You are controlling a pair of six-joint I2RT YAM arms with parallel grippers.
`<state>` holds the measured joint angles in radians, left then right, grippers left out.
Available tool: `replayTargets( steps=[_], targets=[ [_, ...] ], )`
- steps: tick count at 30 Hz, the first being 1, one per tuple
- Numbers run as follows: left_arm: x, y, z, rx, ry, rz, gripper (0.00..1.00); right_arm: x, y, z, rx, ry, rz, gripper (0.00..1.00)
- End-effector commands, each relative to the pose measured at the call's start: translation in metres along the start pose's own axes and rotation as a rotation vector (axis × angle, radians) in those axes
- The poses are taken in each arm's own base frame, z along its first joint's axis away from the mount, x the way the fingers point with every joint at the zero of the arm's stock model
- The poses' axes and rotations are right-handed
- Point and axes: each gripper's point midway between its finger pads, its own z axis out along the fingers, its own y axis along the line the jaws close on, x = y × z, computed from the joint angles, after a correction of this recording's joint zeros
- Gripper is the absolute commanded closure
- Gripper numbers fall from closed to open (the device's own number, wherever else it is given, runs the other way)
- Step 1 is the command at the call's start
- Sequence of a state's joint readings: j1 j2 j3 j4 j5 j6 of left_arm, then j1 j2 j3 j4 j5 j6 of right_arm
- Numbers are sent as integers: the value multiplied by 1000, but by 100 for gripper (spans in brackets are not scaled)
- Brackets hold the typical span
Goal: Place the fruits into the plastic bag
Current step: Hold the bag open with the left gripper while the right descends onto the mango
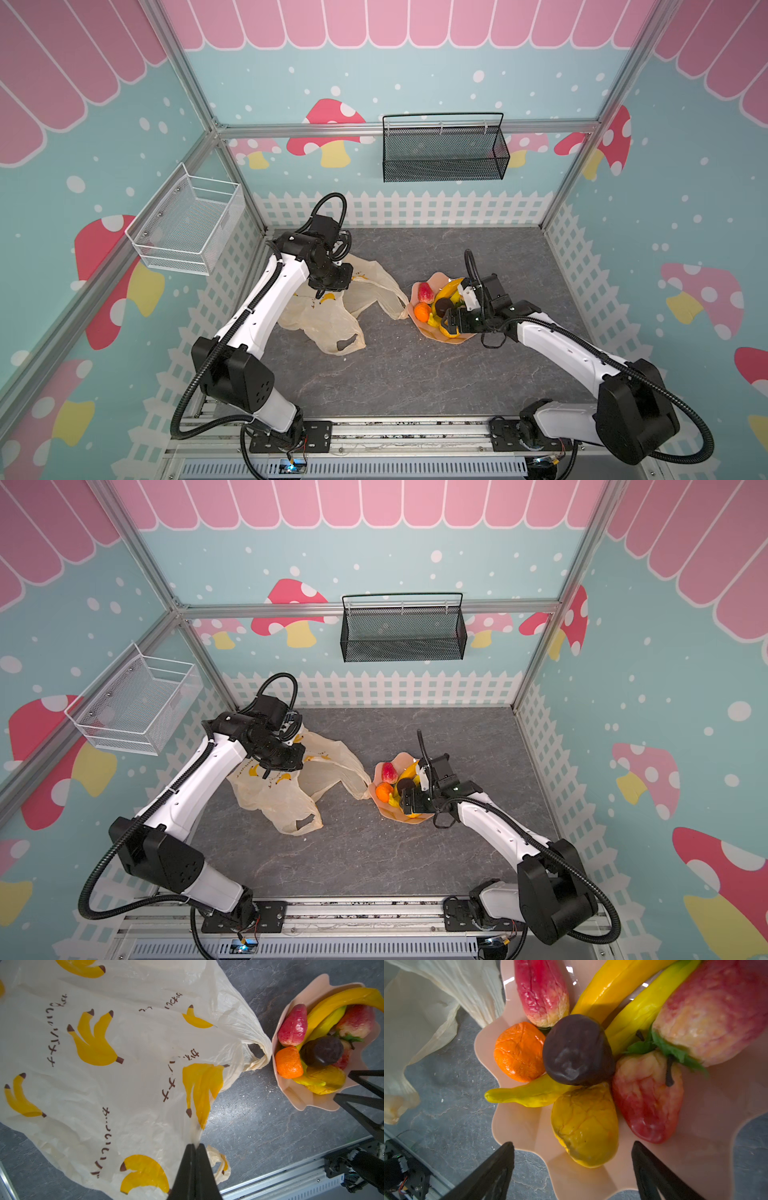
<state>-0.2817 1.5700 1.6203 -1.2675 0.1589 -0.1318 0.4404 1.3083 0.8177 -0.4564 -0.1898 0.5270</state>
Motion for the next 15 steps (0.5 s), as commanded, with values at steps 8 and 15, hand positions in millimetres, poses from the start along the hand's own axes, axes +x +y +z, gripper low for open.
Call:
replayTargets(
  steps=[8,15],
  targets=[
    [25,-11,-16,77,9,-48,100,-3,-9,10,97,1,22,17],
    [40,-25,-13,101,36,-11,100,-5,-8,19,104,-1,22,20]
  ],
)
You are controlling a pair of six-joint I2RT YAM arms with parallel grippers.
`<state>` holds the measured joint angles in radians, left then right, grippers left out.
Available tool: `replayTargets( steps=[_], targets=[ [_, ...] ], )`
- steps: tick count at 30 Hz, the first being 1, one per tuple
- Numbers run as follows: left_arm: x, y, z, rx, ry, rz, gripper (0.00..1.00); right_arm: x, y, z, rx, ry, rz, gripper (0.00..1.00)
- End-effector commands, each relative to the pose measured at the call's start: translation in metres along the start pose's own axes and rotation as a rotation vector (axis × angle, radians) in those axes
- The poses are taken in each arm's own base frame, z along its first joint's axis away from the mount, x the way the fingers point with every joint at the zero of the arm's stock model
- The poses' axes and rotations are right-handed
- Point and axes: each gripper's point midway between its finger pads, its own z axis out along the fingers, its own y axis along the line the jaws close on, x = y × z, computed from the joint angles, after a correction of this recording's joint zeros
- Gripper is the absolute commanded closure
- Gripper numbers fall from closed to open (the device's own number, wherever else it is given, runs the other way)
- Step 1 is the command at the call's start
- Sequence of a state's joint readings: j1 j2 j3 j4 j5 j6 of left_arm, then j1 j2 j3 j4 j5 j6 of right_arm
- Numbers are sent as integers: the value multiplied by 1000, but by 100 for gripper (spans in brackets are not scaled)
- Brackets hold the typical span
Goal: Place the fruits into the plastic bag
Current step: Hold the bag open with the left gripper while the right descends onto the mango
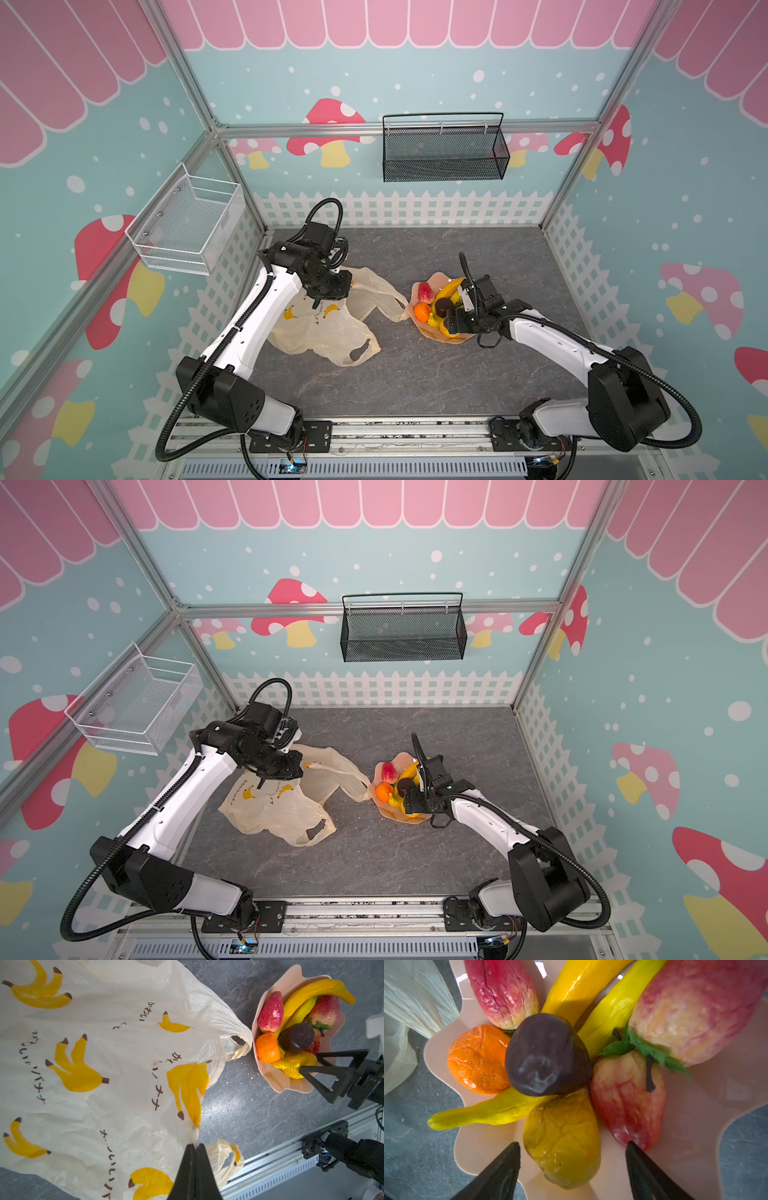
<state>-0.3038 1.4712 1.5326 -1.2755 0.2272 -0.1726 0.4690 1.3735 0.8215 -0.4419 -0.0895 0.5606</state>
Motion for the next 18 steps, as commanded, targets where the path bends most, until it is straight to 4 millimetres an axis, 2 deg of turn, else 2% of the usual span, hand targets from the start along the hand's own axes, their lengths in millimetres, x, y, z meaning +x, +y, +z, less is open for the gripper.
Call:
replayTargets(
  steps=[1,10,18],
  targets=[
    [15,-10,-1,25,25,17,100,-7,6,3,5,-13,6,20],
    [31,-19,-3,25,2,56,100,-2,4,8,39,-12,21,23],
    [41,-17,-2,28,-15,55,100,1,-1,14,74,-9,24,30]
  ],
)
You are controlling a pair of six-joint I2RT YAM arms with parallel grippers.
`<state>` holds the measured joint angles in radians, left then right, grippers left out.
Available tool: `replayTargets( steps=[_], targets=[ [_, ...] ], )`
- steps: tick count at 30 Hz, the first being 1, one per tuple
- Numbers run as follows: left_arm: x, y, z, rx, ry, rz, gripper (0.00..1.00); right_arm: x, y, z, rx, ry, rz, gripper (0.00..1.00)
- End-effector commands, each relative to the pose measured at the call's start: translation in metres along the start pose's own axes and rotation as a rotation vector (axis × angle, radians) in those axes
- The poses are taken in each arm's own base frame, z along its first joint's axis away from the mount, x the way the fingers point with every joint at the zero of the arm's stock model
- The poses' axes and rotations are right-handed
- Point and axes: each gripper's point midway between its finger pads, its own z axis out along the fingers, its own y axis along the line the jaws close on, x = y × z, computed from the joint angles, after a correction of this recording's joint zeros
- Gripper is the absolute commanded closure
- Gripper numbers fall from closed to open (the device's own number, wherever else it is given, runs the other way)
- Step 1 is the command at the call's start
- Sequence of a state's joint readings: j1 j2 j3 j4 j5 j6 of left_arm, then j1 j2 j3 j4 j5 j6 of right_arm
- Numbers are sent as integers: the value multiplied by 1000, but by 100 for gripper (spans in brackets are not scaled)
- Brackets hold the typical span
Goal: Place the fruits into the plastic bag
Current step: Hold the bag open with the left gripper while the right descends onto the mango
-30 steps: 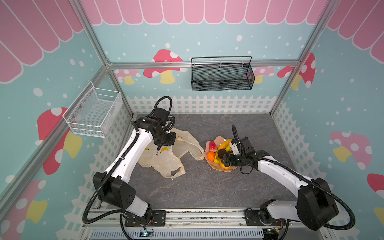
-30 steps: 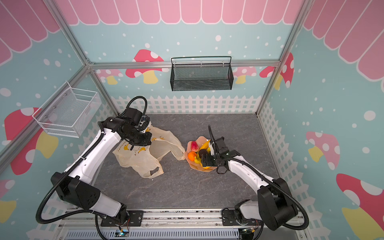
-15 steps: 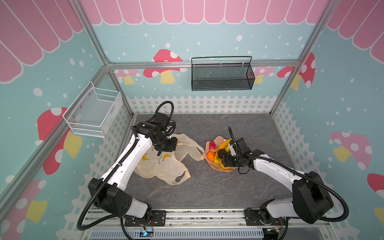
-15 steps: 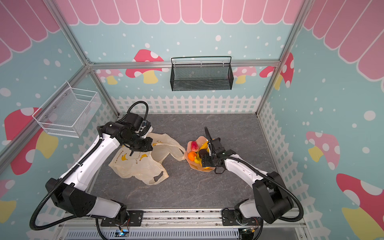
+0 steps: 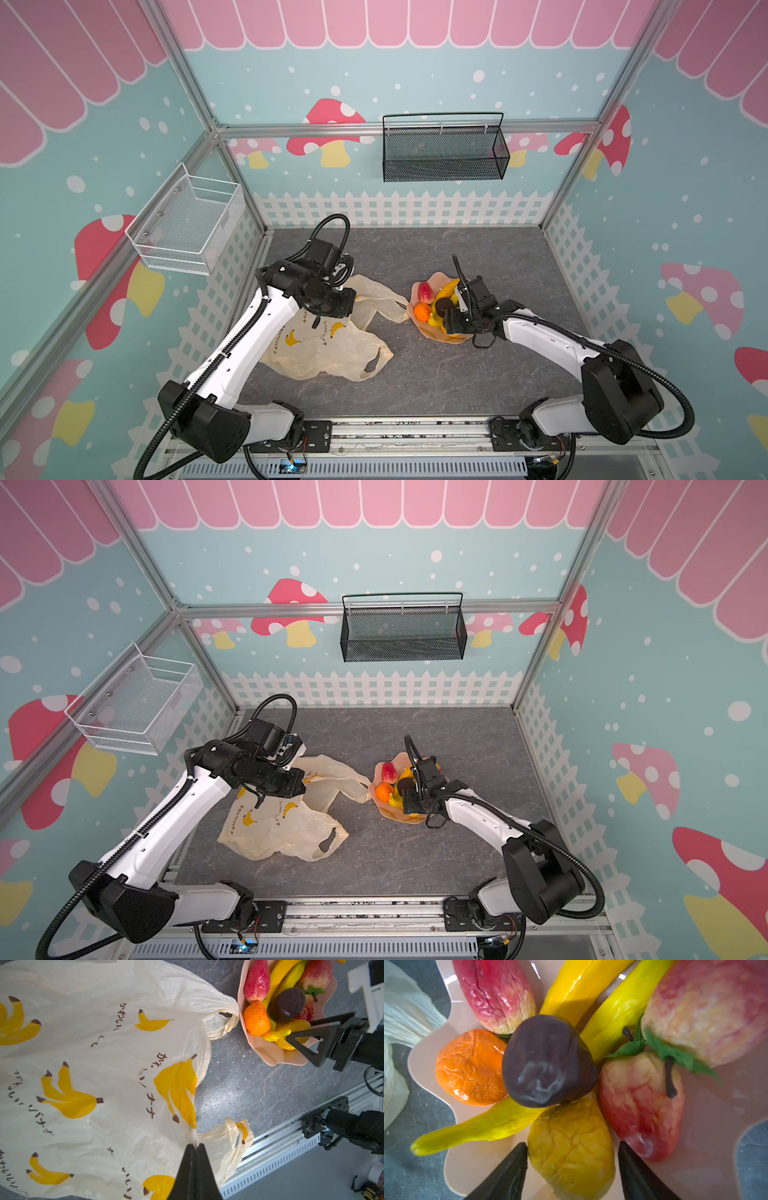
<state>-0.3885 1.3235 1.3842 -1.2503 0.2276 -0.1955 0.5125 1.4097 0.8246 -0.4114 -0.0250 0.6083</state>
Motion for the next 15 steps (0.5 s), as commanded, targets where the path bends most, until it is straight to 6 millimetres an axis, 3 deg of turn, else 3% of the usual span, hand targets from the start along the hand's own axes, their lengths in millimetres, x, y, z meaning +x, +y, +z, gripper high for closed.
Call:
replayTargets(
  steps=[1,9,12,15],
  targets=[
    [1,1,1,-6,-15,-5,100,2,-3,5,31,7,13,30],
    [5,3,3,-15,-16,-17,100,11,2,13,38,32,3,31],
    [6,3,3,-16,-19,-17,100,11,-1,13,52,27,13,37],
    [7,4,4,-19,-20,-19,100,10,-1,13,52,24,12,49]
  ],
)
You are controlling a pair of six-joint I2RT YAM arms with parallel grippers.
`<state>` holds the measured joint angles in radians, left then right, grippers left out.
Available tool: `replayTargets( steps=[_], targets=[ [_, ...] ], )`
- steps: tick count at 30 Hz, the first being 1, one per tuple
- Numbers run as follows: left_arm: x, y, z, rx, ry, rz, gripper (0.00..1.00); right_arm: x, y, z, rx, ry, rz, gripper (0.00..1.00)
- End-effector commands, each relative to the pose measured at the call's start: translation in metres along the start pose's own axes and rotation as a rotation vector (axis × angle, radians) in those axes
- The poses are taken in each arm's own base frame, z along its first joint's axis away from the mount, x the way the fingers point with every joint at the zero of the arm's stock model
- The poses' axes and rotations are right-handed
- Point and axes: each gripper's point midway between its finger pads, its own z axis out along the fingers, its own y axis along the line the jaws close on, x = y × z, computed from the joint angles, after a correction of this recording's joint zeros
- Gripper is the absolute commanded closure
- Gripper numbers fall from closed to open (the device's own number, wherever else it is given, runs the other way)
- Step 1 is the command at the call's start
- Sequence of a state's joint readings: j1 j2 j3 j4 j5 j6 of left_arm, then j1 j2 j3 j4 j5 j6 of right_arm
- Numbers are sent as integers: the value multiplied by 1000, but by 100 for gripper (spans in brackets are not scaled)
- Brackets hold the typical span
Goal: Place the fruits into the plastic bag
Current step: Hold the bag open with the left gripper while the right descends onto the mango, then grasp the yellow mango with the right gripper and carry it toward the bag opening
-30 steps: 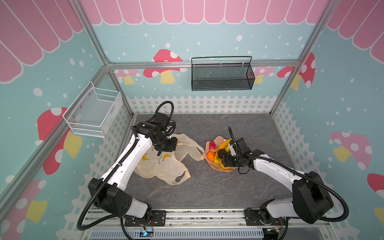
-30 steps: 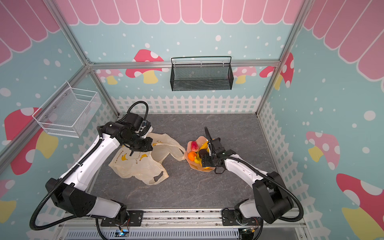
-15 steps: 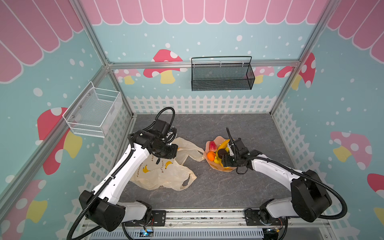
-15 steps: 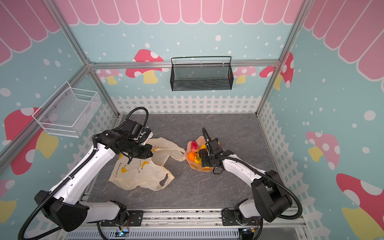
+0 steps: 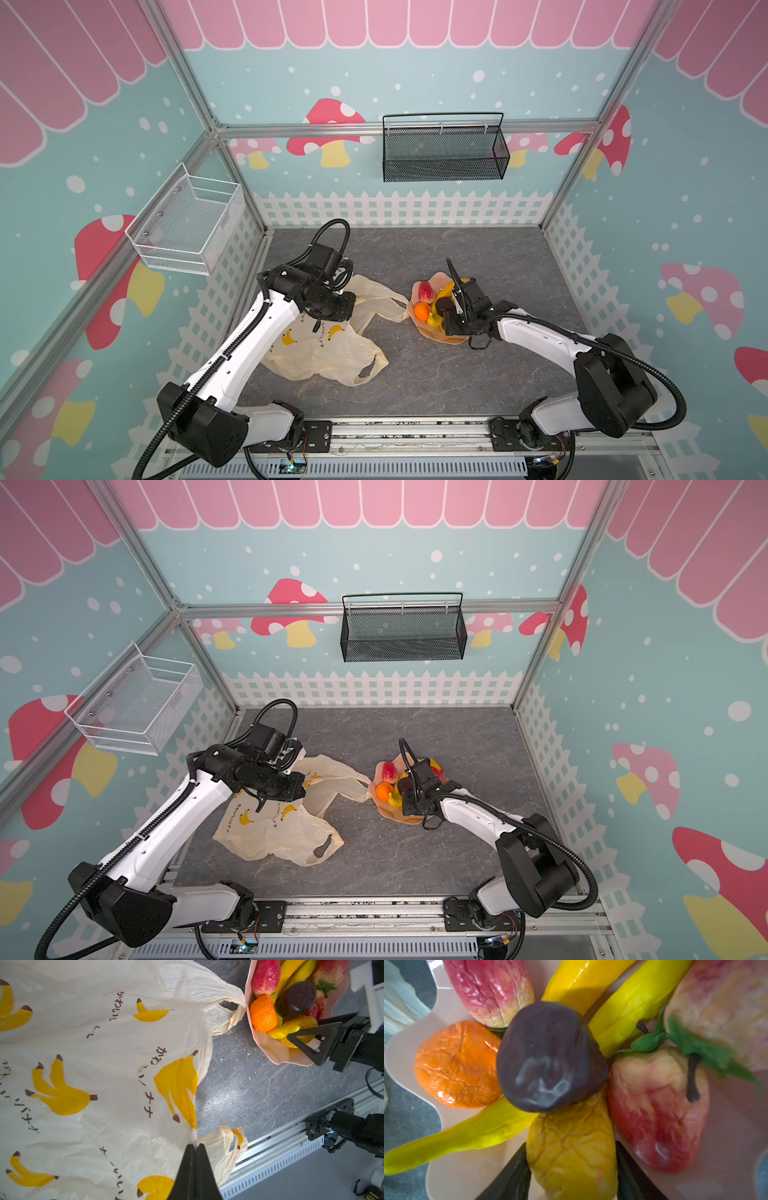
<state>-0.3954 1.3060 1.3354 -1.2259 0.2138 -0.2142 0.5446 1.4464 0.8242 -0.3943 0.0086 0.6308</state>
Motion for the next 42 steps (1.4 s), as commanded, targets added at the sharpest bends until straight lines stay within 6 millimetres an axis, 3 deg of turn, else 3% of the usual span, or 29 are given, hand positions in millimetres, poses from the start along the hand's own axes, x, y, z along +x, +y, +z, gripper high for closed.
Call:
replayTargets(
  steps=[1,4,9,16,21,27,34,42],
  targets=[
    [1,0,-4,-6,-27,-2,100,6,-4,3,26,14,18,52],
    [0,0,-5,-5,-33,-3,100,2,-1,-1,14,3,20,60],
    [-1,-1,-7,0,-50,-2,100,-7,1,-17,11,-29,27,64],
    [1,1,-11,-11,-67,-5,100,-48,12,-85,-31,-208,29,66],
    [1,-1,-12,-1,-73,-9,100,-77,40,-133,-174,-355,-27,67],
    [-2,-2,-18,0,-95,1,100,-93,81,-160,-376,-435,-147,67],
    [-7,-8,-28,22,-128,15,100,-89,138,-153,-647,-396,-311,68],
    [-13,-20,-44,74,-173,31,100,-69,197,-88,-689,-262,-414,72]
  ],
)
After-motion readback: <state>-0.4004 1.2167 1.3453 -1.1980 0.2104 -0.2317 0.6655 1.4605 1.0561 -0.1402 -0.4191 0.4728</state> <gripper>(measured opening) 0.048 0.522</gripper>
